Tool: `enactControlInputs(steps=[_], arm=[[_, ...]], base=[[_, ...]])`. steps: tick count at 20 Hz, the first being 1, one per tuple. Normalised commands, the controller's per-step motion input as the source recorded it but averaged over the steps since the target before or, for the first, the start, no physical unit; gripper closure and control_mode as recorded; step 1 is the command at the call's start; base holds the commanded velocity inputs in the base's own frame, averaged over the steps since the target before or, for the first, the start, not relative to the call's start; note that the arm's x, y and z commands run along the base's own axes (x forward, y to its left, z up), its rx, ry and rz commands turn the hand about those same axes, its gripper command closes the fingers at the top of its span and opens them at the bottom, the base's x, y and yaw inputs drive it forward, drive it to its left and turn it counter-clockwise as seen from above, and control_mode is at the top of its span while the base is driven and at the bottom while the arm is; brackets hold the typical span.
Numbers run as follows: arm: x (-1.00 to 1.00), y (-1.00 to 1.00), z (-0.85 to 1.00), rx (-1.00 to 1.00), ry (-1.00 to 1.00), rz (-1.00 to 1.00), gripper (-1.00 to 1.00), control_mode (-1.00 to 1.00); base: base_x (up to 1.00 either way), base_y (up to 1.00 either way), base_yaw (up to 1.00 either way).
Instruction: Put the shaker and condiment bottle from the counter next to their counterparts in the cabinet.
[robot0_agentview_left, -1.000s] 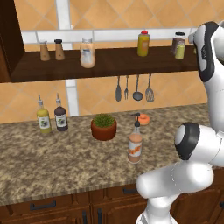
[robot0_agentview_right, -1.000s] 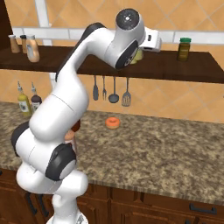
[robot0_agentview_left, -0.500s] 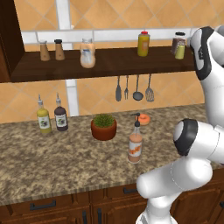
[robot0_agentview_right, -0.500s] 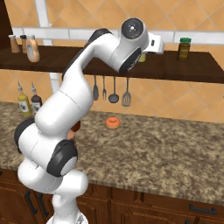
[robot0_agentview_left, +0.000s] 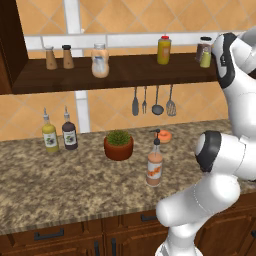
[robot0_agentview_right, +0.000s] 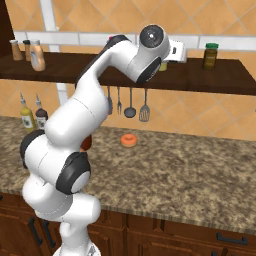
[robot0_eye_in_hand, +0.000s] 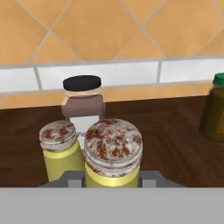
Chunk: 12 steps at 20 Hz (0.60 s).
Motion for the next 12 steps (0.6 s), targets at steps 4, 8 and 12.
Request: enactControlInputs(steps=[4, 8, 12], arm=[[0.24, 0.0, 0.0, 0.0, 0.0, 0.0, 1.0, -1.0], [0.18, 0.0, 0.0, 0.0, 0.0, 0.0, 1.0, -1.0], [0.13, 0.0, 0.0, 0.0, 0.0, 0.0, -1.0, -1.0]], base=[[0.0, 0.0, 0.0], [0.0, 0.0, 0.0], [0.0, 0.0, 0.0]])
